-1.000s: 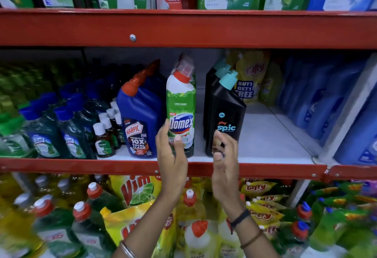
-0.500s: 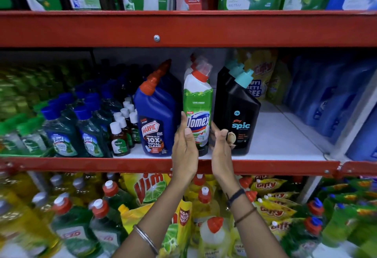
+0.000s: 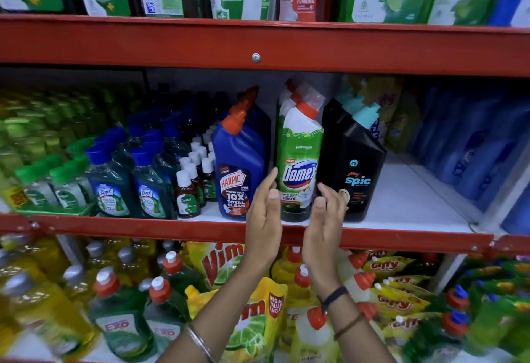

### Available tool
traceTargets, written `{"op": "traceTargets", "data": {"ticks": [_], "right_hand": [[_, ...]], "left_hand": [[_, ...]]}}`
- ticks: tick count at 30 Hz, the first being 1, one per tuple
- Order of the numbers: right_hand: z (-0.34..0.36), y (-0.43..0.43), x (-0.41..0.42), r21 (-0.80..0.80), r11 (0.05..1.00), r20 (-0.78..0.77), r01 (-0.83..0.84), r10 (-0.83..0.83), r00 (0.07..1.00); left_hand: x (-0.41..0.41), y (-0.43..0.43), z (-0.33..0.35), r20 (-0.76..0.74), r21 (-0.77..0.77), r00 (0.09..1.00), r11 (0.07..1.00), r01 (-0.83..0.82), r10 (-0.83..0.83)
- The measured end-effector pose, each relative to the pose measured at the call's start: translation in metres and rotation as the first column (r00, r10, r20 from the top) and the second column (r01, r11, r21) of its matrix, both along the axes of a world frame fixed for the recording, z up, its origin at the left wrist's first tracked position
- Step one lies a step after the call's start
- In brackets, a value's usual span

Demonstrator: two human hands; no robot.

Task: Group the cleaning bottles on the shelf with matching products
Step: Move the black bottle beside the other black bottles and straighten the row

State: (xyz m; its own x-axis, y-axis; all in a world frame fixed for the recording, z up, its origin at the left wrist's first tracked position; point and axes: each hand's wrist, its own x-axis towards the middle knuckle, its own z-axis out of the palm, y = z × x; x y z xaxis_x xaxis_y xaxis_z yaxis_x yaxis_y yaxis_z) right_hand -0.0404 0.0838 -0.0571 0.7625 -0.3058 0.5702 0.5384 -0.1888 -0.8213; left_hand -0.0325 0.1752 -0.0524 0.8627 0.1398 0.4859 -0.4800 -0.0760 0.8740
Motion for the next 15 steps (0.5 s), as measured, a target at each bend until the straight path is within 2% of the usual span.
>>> {"op": "traceTargets", "data": {"ticks": [3, 6, 10, 12, 15], "right_hand": [[-0.012, 0.023, -0.008, -0.01, 0.995, 0.027, -0.103, 0.104, 0.994], [-0.011, 0.046, -0.006, 0.012, 0.97, -0.085, -0.244, 0.244, 0.966], [-0.008, 0.068, 0.007, 0.157, 0.935, -0.178, -0.317, 0.342, 0.923], [-0.006, 0.073, 0.018, 0.257, 0.912, -0.182, -0.32, 0.371, 0.911], [-0.001, 0.079, 0.029, 0.433, 0.845, -0.186, -0.314, 0.424, 0.886]], "left_hand": [[-0.007, 0.018, -0.009, 0.112, -0.076, 0.987, 0.992, -0.106, 0.114], [-0.009, 0.037, -0.007, 0.185, -0.105, 0.948, 0.964, -0.244, 0.26], [0.005, 0.059, 0.0, 0.051, -0.046, 0.948, 0.949, -0.313, 0.315], [0.011, 0.067, 0.004, -0.038, -0.019, 0.958, 0.958, -0.286, 0.285], [0.012, 0.071, 0.01, -0.094, 0.057, 0.969, 0.973, -0.222, 0.227]]}}
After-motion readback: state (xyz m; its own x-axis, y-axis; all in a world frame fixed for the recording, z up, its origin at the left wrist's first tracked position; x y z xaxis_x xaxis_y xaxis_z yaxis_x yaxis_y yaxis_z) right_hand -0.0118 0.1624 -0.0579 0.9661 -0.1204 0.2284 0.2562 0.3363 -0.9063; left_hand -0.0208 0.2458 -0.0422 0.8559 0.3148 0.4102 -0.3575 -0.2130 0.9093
